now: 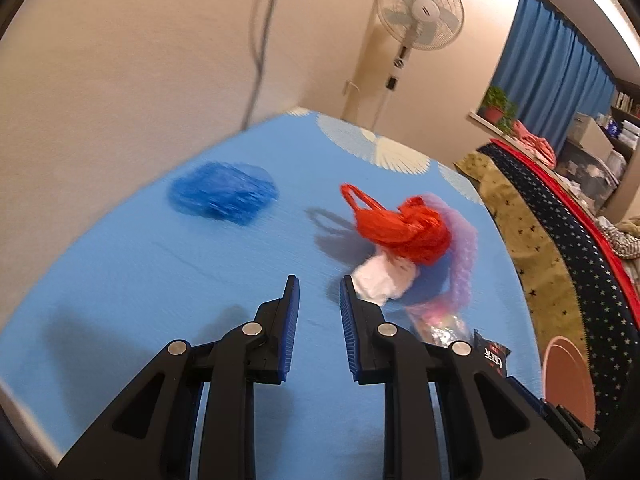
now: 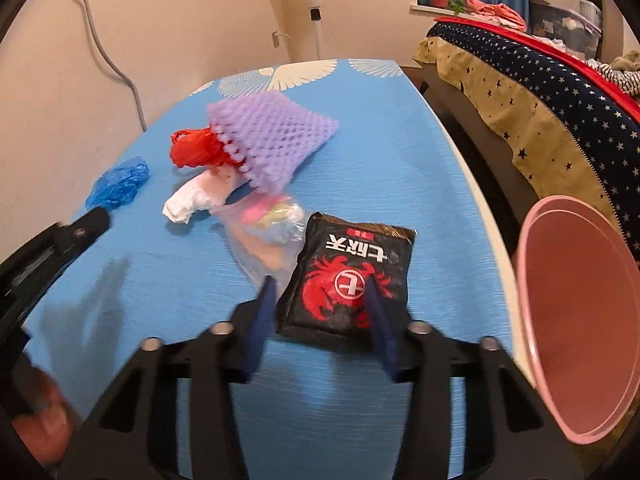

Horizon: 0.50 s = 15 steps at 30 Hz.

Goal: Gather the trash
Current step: 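Grasp the black crab-print snack packet with the right gripper while the left grasps white tissue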

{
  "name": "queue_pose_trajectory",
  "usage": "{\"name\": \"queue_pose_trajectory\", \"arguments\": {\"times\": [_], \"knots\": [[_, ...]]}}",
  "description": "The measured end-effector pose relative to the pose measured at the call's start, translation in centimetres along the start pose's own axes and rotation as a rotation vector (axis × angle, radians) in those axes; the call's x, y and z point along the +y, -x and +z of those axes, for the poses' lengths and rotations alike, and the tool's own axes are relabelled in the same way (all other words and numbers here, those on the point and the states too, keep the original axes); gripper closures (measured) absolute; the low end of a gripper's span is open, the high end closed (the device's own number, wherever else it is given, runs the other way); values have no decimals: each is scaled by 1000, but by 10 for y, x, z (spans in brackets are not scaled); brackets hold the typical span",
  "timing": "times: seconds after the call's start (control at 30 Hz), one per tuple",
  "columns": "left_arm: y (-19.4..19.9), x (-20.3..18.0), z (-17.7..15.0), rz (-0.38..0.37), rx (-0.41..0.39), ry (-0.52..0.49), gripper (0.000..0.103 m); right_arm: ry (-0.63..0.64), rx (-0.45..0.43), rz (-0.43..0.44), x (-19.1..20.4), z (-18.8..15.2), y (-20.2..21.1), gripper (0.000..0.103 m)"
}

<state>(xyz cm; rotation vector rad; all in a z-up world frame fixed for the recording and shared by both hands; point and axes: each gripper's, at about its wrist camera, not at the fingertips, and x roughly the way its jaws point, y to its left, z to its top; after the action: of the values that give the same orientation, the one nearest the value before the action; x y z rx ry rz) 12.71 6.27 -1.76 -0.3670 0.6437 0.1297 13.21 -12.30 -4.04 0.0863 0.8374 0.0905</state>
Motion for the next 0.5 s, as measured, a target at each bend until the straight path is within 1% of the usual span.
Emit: {"name": "queue_pose_trajectory", "arguments": {"times": [0.03,0.07,0.1,0.13,0.23,0.37,0.43,0.5], "knots": [[-4,-2,0,-8,9,-2,82,-4,0,4,-4,0,1,76],[-11,-4,-1,-19,23,-5,82,-10,-1,10,-8,-1,2,85],[-15,-5,-1,-24,32,-6,82,-13,-1,16,-11,-1,2,97],[-20,-5,-1,-30,44,-4,82,-15,0,25,-14,-2,2,101],[-30,-6,-1,-49,68,18,82,-28,3,58,-20,-5,2,102],[-44,-10,2,-67,89,23,80,-34,-30,86,-23,-6,7,103],[-48,-11,4,-71,91,38,66,-29,-47,92,-24,-5,11,103],[-52,-11,6,-79,92,50,65,-25,-65,90,-26,-4,14,101]]}}
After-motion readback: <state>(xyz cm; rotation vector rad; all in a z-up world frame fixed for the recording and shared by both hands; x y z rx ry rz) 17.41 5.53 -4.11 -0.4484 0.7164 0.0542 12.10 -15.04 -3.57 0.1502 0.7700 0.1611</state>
